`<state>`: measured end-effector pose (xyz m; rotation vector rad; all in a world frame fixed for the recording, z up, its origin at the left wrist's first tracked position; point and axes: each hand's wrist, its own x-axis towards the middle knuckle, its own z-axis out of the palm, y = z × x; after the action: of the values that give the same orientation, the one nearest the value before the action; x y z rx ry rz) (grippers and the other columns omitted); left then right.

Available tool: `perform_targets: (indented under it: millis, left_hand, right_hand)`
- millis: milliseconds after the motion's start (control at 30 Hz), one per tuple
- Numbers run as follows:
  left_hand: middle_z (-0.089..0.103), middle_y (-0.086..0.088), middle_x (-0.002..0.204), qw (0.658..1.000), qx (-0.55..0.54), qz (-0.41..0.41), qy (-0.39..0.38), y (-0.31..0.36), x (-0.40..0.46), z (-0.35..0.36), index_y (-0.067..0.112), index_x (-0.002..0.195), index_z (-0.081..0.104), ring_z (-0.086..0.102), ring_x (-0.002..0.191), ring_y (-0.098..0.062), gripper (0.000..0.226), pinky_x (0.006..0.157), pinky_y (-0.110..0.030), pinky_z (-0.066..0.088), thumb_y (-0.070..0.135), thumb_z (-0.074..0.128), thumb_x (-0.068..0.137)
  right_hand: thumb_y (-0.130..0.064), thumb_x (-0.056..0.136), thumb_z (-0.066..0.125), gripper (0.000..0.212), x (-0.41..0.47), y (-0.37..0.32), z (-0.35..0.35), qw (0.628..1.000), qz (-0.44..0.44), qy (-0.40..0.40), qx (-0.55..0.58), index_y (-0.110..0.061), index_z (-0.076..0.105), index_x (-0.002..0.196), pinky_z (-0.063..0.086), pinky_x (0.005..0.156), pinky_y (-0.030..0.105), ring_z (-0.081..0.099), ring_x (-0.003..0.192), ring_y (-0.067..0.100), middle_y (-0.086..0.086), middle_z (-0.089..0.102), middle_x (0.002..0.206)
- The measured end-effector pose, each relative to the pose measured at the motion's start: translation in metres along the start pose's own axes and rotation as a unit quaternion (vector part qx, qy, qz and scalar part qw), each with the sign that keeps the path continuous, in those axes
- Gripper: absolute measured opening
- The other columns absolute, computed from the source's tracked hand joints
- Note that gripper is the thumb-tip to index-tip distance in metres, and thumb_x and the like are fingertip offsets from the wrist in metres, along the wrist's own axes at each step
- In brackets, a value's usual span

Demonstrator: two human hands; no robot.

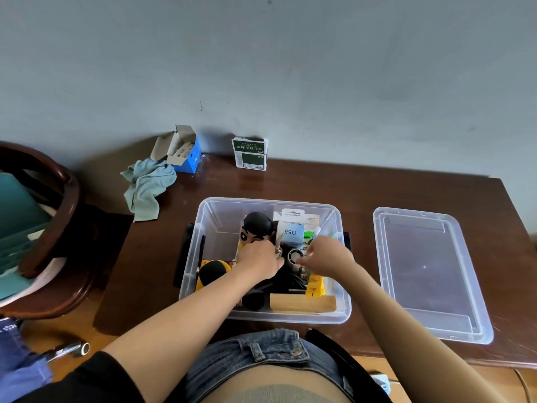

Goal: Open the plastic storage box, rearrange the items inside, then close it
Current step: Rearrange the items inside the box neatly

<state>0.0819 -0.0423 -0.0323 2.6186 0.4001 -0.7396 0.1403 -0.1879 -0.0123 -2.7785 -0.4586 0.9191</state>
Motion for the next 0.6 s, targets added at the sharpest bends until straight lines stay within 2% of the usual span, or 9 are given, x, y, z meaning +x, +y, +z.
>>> perform_targets:
  millis: [33, 100, 133, 200, 300, 433, 600]
  left_hand:
    - [0.065, -0.011, 0.092, 1.0, 0.004, 0.006, -0.002, 0.0, 0.0, -0.002, 0.007, 0.091, 0.059, 0.063, 0.087, -0.029, 0.034, 0.063, -0.03, 0.045, 0.04, 0.048, 0.094]
    - [0.065, -0.014, 0.083, 1.0, 0.002, 0.012, 0.003, 0.0, -0.001, -0.007, 0.01, 0.074, 0.054, 0.064, 0.083, -0.031, 0.034, 0.056, -0.029, 0.038, 0.037, 0.051, 0.094]
    - [0.066, -0.015, 0.083, 1.0, -0.003, 0.01, 0.006, 0.001, -0.001, -0.009, 0.01, 0.072, 0.055, 0.064, 0.082, -0.031, 0.034, 0.055, -0.029, 0.037, 0.036, 0.052, 0.094]
    - [0.067, -0.014, 0.086, 1.0, -0.019, 0.003, 0.012, 0.002, -0.001, -0.012, 0.003, 0.083, 0.061, 0.065, 0.082, -0.032, 0.033, 0.057, -0.03, 0.039, 0.034, 0.053, 0.094]
    - [0.065, -0.014, 0.085, 0.999, -0.047, 0.002, 0.013, 0.002, -0.003, -0.012, -0.001, 0.087, 0.062, 0.064, 0.082, -0.034, 0.033, 0.062, -0.035, 0.047, 0.029, 0.053, 0.094]
    - [0.067, -0.018, 0.086, 0.997, -0.074, 0.012, 0.027, -0.003, -0.006, -0.005, 0.0, 0.084, 0.062, 0.063, 0.08, -0.033, 0.03, 0.057, -0.03, 0.038, 0.026, 0.05, 0.095]
    - [0.067, -0.017, 0.089, 0.998, -0.057, 0.01, 0.019, 0.0, -0.009, -0.004, 0.001, 0.089, 0.062, 0.063, 0.082, -0.031, 0.033, 0.062, -0.032, 0.042, 0.027, 0.045, 0.099]
  right_hand:
    - [-0.044, 0.087, 0.058, 0.039, 0.002, 0.002, -0.004, 0.999, 0.009, 0.01, 0.044, -0.006, 0.066, 0.086, 0.043, 0.054, 0.026, 0.054, 0.058, 0.017, 0.008, 0.067, 0.073]
    - [-0.043, 0.091, 0.054, 0.042, 0.007, 0.001, -0.008, 0.993, 0.029, 0.035, 0.112, -0.008, 0.059, 0.067, 0.031, 0.048, 0.025, 0.039, 0.046, 0.016, 0.006, 0.051, 0.055]
    - [-0.042, 0.092, 0.052, 0.048, 0.011, -0.001, -0.009, 0.99, 0.037, 0.039, 0.131, -0.011, 0.046, 0.056, 0.026, 0.047, 0.027, 0.032, 0.044, 0.016, 0.004, 0.04, 0.05]
    - [-0.039, 0.094, 0.052, 0.054, 0.018, -0.008, -0.006, 0.986, 0.046, 0.028, 0.161, -0.013, 0.029, 0.052, 0.023, 0.047, 0.029, 0.026, 0.044, 0.017, 0.002, 0.029, 0.049]
    - [-0.034, 0.093, 0.055, 0.052, 0.028, -0.013, 0.001, 0.979, 0.062, 0.017, 0.195, -0.012, 0.03, 0.053, 0.024, 0.046, 0.028, 0.028, 0.044, 0.017, 0.002, 0.031, 0.05]
    - [-0.038, 0.093, 0.054, 0.048, 0.031, -0.018, 0.005, 0.977, 0.078, 0.001, 0.2, -0.012, 0.036, 0.058, 0.028, 0.045, 0.026, 0.033, 0.045, 0.016, 0.001, 0.036, 0.052]
    - [-0.04, 0.094, 0.052, 0.046, 0.028, -0.018, 0.005, 0.979, 0.075, -0.009, 0.189, -0.011, 0.038, 0.061, 0.029, 0.045, 0.026, 0.035, 0.047, 0.015, 0.002, 0.038, 0.054]
